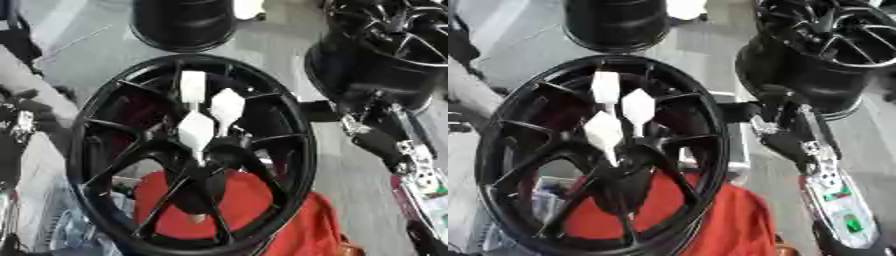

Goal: Pull the pin out of the wheel hub.

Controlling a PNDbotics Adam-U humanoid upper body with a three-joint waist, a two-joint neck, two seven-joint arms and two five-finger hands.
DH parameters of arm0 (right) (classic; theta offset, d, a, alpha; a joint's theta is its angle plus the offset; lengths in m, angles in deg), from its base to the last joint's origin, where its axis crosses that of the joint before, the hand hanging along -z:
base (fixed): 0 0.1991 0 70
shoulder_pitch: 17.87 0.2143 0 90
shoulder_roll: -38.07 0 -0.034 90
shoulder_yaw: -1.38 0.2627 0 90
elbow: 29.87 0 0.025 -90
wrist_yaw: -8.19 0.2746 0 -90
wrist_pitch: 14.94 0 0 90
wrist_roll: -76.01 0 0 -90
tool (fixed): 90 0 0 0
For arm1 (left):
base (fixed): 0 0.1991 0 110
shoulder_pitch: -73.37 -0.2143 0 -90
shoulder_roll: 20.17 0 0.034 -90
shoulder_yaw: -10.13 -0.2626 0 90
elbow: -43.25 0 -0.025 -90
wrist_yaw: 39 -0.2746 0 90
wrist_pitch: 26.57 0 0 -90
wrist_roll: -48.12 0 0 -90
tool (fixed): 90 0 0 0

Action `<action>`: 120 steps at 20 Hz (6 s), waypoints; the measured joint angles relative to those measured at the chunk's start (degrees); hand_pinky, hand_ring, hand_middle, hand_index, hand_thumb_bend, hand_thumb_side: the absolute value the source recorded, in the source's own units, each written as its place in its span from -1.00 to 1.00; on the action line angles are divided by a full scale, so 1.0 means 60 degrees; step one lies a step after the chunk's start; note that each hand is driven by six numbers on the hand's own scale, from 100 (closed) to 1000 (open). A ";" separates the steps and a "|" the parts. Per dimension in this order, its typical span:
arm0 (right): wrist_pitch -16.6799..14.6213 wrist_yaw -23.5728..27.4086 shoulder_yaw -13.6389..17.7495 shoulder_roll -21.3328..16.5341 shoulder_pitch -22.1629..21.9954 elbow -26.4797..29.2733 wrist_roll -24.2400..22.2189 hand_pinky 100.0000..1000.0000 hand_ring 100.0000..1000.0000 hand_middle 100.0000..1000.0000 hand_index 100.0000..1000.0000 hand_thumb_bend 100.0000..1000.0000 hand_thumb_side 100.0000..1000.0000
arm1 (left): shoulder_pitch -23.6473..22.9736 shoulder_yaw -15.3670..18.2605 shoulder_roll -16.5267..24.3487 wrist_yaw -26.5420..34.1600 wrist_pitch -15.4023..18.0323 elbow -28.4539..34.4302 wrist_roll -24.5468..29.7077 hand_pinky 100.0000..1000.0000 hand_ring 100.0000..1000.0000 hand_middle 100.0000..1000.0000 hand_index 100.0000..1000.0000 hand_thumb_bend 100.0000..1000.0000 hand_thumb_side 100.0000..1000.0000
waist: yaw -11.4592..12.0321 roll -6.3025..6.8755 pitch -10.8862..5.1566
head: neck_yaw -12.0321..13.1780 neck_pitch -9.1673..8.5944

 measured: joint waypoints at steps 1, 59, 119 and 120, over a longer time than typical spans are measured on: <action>0.0021 -0.0045 -0.0027 -0.0199 0.0123 0.0074 -0.0134 0.21 0.26 0.41 0.60 -0.49 -0.77 | 0.0000 0.0000 0.0000 -0.0002 -0.0001 0.0000 0.0003 0.11 0.18 0.11 0.67 -1.00 0.30 | 0.0006 -0.0004 -0.0001 | -0.0001 0.0000; -0.1243 -0.4502 -0.4438 -0.0829 0.7346 -0.2823 -0.9437 0.63 0.80 0.80 0.87 -0.89 -0.67 | -0.0105 -0.0174 0.0012 -0.0091 0.0032 -0.0006 0.0272 0.12 0.18 0.11 0.68 -1.00 0.31 | 0.0541 -0.0135 -0.0139 | -0.0287 -0.0177; -0.0209 -0.3347 -0.2036 -0.2482 0.6337 -0.1095 -0.6884 -0.28 -0.18 -0.14 0.10 -1.00 -1.00 | -0.0085 -0.0110 0.0003 -0.0091 0.0028 -0.0004 0.0239 0.12 0.17 0.10 0.68 -1.00 0.32 | 0.0385 -0.0111 -0.0148 | -0.0152 -0.0345; -0.0123 -0.3216 -0.1725 -0.2792 0.5948 -0.0947 -0.6535 -0.28 -0.19 -0.14 0.10 -1.00 -1.00 | -0.0090 -0.0098 0.0003 -0.0091 0.0023 -0.0004 0.0222 0.12 0.17 0.10 0.68 -1.00 0.32 | 0.0358 -0.0112 -0.0148 | -0.0128 -0.0345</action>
